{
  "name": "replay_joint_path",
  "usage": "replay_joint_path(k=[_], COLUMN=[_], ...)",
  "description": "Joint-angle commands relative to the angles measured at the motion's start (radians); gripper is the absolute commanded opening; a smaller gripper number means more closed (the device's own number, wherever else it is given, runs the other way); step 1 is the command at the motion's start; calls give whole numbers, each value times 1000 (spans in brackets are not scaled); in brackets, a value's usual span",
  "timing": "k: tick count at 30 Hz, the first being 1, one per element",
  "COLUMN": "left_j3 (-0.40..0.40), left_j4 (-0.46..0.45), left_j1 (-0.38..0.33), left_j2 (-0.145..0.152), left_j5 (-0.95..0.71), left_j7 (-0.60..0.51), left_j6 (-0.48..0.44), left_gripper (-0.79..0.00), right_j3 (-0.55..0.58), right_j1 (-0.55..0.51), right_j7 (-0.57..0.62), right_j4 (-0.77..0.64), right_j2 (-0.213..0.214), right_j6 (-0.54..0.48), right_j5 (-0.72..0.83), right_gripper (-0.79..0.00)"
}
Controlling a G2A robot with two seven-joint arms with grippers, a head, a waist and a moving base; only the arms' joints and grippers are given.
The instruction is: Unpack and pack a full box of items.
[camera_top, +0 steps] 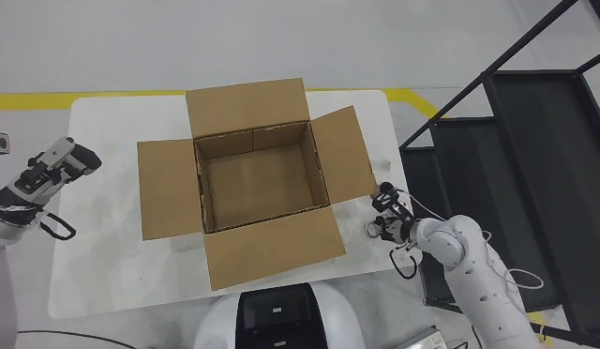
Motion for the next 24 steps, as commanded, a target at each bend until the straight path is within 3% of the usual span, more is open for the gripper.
replay_joint_path(k=[1,8,13,24], left_j3=[0,0,0,0], left_j4=[0,0,0,0], left_j1=[0,0,0,0], left_j2=[0,0,0,0], left_j5=[0,0,0,0], left_j7=[0,0,0,0], left_j6=[0,0,0,0], left_gripper=[0,0,0,0], right_j3=[63,183,164,72], right_j1=[-58,-211,-229,-55], right_j7=[-38,-85,-43,69], right_j4=[-42,-147,-231,-306], right_j2=[11,44,76,117], right_j6=[-98,-468,-471,-375], right_j5=[61,224,317,502], right_gripper=[-785,-785,-785,-785])
